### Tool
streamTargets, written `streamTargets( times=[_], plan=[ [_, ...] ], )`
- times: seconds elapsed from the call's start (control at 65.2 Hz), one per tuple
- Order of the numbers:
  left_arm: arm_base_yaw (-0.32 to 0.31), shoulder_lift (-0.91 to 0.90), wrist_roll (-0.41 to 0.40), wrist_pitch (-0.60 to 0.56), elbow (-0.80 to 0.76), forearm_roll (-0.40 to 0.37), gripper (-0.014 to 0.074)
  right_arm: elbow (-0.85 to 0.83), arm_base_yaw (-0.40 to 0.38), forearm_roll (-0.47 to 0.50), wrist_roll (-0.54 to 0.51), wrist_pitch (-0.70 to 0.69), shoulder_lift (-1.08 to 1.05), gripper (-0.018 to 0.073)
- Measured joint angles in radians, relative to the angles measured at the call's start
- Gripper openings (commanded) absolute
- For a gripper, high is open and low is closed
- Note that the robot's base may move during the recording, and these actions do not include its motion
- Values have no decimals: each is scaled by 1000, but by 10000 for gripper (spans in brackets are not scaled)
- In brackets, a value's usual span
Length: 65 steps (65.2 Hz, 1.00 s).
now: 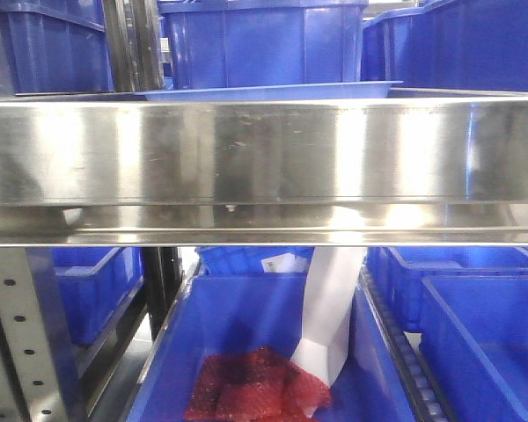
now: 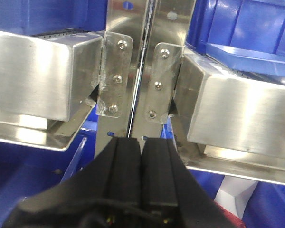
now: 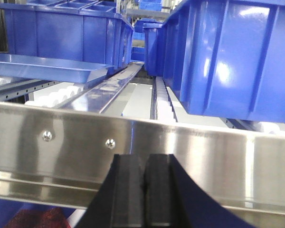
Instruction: Grab blue tray and place on right shelf
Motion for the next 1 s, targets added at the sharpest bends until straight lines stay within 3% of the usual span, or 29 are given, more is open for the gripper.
streamTargets(
  times=[0.199, 0.997],
  plan=[
    [1, 0, 0, 0, 0, 0, -48, 1, -31, 2, -2, -14, -4, 57],
    [1, 0, 1, 0, 0, 0, -48, 1, -31, 2, -2, -15, -4, 57]
  ],
)
